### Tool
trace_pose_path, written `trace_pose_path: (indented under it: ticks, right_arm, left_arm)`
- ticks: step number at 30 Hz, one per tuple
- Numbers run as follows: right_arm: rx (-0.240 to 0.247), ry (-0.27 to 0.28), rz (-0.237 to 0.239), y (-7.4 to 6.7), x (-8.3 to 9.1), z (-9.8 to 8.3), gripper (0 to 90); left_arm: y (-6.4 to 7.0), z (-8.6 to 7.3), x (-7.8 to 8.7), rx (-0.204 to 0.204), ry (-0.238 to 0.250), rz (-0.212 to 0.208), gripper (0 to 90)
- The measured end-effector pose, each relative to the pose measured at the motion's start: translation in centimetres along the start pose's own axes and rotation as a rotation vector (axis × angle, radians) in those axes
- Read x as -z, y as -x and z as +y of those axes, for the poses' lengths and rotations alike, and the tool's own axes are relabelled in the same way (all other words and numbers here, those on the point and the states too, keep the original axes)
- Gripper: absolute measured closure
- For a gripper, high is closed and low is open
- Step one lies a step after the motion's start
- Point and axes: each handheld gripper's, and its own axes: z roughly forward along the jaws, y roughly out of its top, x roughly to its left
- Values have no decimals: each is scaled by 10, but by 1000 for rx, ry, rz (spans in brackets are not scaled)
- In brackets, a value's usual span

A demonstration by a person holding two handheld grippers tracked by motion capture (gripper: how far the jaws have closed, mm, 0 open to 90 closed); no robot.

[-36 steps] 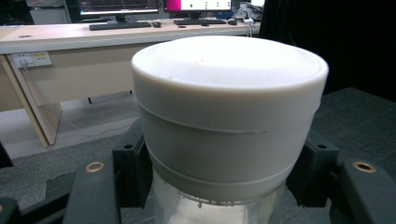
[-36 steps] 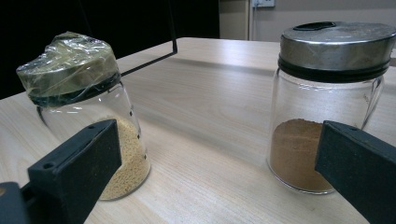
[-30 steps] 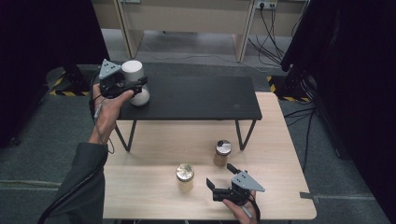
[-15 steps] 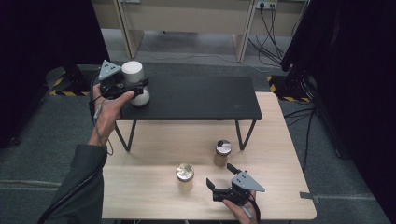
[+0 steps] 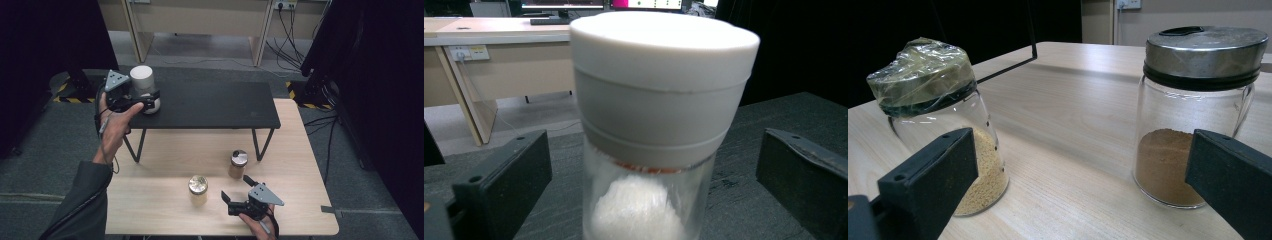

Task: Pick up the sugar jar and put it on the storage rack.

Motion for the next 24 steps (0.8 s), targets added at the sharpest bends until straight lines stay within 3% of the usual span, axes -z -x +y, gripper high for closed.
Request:
trace_pose_path:
  ticks: [6, 24]
  right_arm:
    - [-2, -1, -1, 0, 0, 0, 6]
    - [-2, 0, 0, 0, 0, 0, 6]
  left_arm:
    - [1, -4, 7, 3, 3, -38, 9]
    - [11, -13, 30, -20, 24, -78, 16]
